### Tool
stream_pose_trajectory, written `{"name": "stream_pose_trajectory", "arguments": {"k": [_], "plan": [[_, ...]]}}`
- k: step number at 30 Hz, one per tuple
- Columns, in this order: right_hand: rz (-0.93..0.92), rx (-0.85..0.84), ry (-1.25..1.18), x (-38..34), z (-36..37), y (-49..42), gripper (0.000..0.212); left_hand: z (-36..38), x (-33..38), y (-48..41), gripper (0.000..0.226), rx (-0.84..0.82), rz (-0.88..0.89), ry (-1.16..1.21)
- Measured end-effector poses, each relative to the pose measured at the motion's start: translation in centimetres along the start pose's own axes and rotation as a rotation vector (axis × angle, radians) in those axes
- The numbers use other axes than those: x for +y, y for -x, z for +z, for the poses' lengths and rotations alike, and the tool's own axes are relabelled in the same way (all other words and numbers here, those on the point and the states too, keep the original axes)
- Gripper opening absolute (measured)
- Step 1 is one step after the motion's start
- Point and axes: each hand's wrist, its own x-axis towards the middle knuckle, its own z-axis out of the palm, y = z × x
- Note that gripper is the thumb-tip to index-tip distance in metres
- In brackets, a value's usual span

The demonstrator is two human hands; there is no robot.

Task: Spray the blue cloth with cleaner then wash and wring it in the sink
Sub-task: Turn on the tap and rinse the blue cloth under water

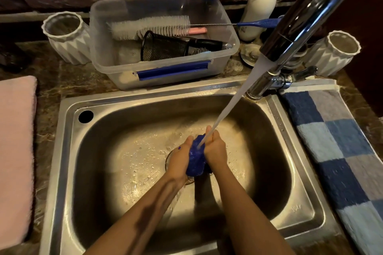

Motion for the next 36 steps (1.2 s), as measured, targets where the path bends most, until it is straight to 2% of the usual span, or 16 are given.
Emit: {"name": "stream_pose_trajectory", "arguments": {"k": [2, 5, 8, 10, 12, 14, 15, 18, 20, 22, 25, 27, 29, 31, 34, 36], "plan": [[-0.033, -0.024, -0.021, 0.4, -1.2, -0.4, 0.029, -0.3, 0.6, 0.1, 0.03, -0.04, 0.018, 0.038], [-0.072, -0.053, -0.003, 1.0, -1.8, -0.6, 0.037, -0.2, 1.4, 0.5, 0.03, -0.133, -0.005, 0.121], [0.1, -0.239, -0.114, 0.6, -1.3, 0.3, 0.042, 0.3, 1.4, 0.7, 0.034, -0.195, -0.02, 0.099], [0.138, -0.335, -0.188, 0.4, -1.6, 1.0, 0.038, 0.2, 1.8, 1.0, 0.028, -0.239, 0.035, 0.037], [0.035, -0.413, -0.274, 0.8, -2.4, 2.0, 0.026, -0.3, 2.1, 0.9, 0.026, -0.25, 0.141, -0.108], [0.0, -0.438, -0.339, 1.2, -2.9, 2.4, 0.031, -1.0, 2.4, 0.6, 0.029, -0.214, 0.229, -0.283], [-0.02, -0.409, -0.335, 1.4, -2.9, 2.2, 0.035, -1.1, 2.5, 0.4, 0.027, -0.177, 0.253, -0.346], [-0.079, -0.295, -0.325, 0.7, -2.5, 2.3, 0.031, -1.5, 2.1, -0.2, 0.018, -0.037, 0.276, -0.408], [-0.05, -0.294, -0.344, 0.1, -2.4, 2.5, 0.028, -1.6, 1.7, -0.4, 0.034, -0.098, 0.152, -0.289], [-0.015, -0.324, -0.34, -0.5, -2.3, 2.7, 0.026, -1.3, 1.6, -0.6, 0.052, -0.177, -0.066, -0.047], [-0.186, -0.214, -0.101, -0.7, -1.5, 3.2, 0.011, -0.6, 1.3, -0.7, 0.06, -0.187, -0.153, 0.02], [-0.29, -0.153, 0.01, -0.3, -0.2, 3.7, 0.017, 0.0, 0.8, -0.7, 0.047, -0.187, -0.12, 0.015], [-0.277, -0.092, 0.069, -0.1, 0.7, 3.9, 0.029, 0.8, 0.5, -0.3, 0.033, -0.154, -0.026, 0.021], [-0.24, -0.02, 0.129, -0.1, 1.1, 3.7, 0.03, 1.2, 0.5, 0.0, 0.03, -0.071, 0.044, -0.021], [-0.195, 0.038, 0.191, -0.2, 1.2, 3.1, 0.033, 1.1, 0.5, -0.3, 0.028, 0.051, 0.199, -0.217], [-0.185, 0.055, 0.218, -0.3, 1.3, 2.8, 0.036, 1.0, 0.3, -0.5, 0.036, 0.099, 0.242, -0.316]]}}
